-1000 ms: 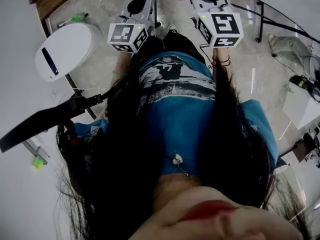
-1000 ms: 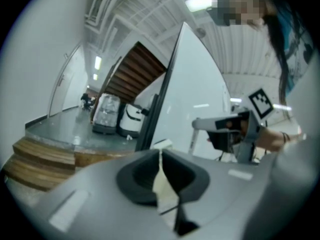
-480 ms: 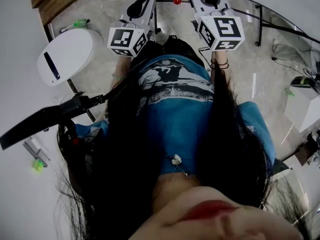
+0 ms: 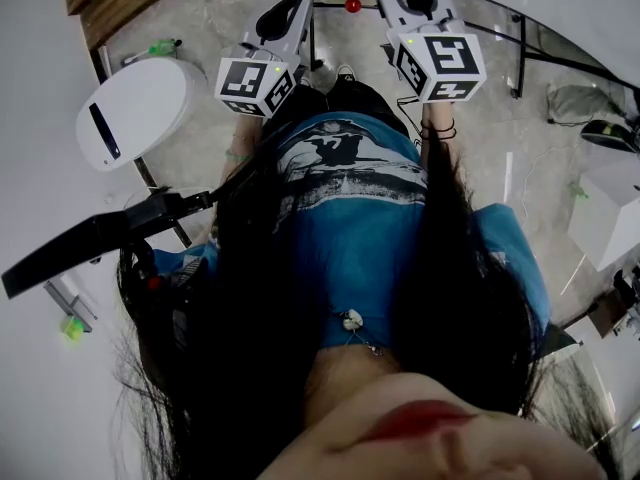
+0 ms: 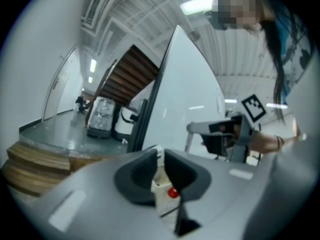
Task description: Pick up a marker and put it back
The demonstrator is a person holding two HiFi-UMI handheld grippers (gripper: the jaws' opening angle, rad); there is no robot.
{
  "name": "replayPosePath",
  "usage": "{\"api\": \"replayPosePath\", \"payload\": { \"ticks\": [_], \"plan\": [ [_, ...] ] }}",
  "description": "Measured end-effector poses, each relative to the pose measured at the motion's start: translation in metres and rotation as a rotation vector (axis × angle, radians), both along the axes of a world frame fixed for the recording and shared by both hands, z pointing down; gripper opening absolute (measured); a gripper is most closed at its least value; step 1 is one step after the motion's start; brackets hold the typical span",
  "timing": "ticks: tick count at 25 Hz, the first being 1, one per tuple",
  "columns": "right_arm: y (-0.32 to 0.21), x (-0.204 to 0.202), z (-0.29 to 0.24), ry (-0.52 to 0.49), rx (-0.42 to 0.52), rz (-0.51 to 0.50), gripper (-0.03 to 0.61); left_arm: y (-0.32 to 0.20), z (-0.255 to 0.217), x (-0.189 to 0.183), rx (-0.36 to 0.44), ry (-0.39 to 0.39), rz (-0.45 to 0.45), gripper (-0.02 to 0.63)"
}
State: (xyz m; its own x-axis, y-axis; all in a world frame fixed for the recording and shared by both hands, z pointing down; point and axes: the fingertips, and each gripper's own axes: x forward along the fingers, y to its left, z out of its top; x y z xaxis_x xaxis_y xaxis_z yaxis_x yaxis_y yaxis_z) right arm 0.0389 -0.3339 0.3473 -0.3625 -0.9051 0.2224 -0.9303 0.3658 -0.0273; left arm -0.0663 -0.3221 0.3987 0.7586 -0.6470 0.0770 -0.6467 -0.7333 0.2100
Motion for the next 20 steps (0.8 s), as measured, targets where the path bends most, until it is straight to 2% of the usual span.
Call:
{"api": "replayPosePath", "payload": {
  "ticks": [3,7,16,20],
  "plan": [
    [-0.003,-0.001,0.002,0.026,-0.004,-0.005,0.08,-0.002,0.001,-0.003,-0.004,-0.003,-0.009,0.028],
    [-0.013,-0.006,0.024,0.15,-0.04,-0.031,0.079,-0.005,0.003,-0.006,-0.005,-0.015,-0.023,0.028],
    [-0.038,-0.05,0.098,0.351,-0.158,-0.185,0.078,-0.016,0.009,-0.026,-0.021,-0.029,-0.079,0.028],
    [-0.04,-0.057,0.12,0.434,-0.191,-0.22,0.08,-0.018,0.011,-0.032,-0.03,-0.036,-0.098,0.028]
  ]
}}
